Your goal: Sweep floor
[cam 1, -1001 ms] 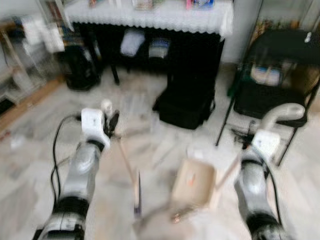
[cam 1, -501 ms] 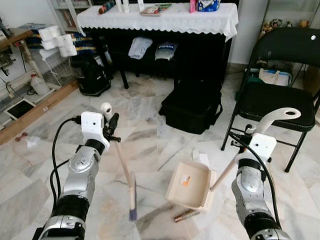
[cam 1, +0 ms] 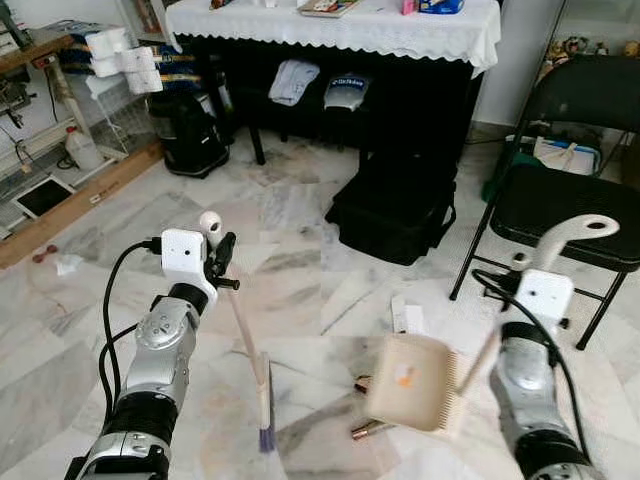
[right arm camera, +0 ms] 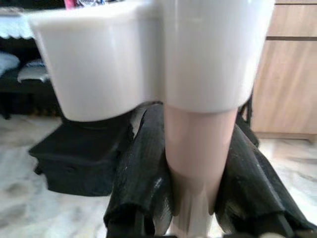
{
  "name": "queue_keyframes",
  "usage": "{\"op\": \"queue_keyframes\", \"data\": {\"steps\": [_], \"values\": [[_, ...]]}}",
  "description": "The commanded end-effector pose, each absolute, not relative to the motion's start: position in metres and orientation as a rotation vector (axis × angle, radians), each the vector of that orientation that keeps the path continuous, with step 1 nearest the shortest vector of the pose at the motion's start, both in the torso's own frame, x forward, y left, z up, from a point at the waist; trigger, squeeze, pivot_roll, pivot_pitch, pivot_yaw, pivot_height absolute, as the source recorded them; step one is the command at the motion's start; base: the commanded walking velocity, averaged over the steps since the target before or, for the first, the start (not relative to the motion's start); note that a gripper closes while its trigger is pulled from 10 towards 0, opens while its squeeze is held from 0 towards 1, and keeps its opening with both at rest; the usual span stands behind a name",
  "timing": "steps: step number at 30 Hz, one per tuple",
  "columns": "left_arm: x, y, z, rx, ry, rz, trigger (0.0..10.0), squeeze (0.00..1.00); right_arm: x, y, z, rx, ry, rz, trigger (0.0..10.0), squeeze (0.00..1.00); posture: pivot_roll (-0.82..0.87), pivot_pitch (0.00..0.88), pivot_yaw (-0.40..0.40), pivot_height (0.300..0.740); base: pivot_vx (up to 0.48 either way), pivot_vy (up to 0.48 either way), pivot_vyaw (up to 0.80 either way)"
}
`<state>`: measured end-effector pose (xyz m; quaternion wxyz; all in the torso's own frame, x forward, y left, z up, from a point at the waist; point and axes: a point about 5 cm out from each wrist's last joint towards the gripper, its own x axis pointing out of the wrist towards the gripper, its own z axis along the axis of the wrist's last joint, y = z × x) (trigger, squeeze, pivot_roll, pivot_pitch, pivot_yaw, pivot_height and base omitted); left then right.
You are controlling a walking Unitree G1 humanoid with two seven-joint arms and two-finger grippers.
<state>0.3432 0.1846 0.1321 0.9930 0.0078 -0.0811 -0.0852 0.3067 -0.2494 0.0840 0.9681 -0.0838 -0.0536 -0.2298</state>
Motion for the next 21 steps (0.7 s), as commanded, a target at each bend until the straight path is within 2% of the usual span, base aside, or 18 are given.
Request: {"op": "queue_keyframes", "data": {"steps": [1, 10, 21], "values": [[0.343, 0.191, 0.136, 0.037, -0.188, -0.152, 10.0, 0.00, 0.307, -0.251, 0.088, -0.184, -0.122, -0.462, 10.0, 0.00, 0.01, 0.044, 0.091, 0.740, 0.000, 0.000, 0.00], [0.344, 0.192, 0.135, 0.042, -0.191, -0.150, 10.0, 0.00, 0.284, -0.263, 0.072, -0.267, -0.065, -0.490, 10.0, 0.00, 0.00, 0.046, 0.088, 0.740, 0.000, 0.000, 0.00], [0.343, 0.191, 0.135, 0.036, -0.195, -0.152, 10.0, 0.00, 0.257, -0.283, 0.064, -0.358, -0.020, -0.630, 10.0, 0.00, 0.00, 0.065, 0.088, 0.740, 0.000, 0.000, 0.00]]}}
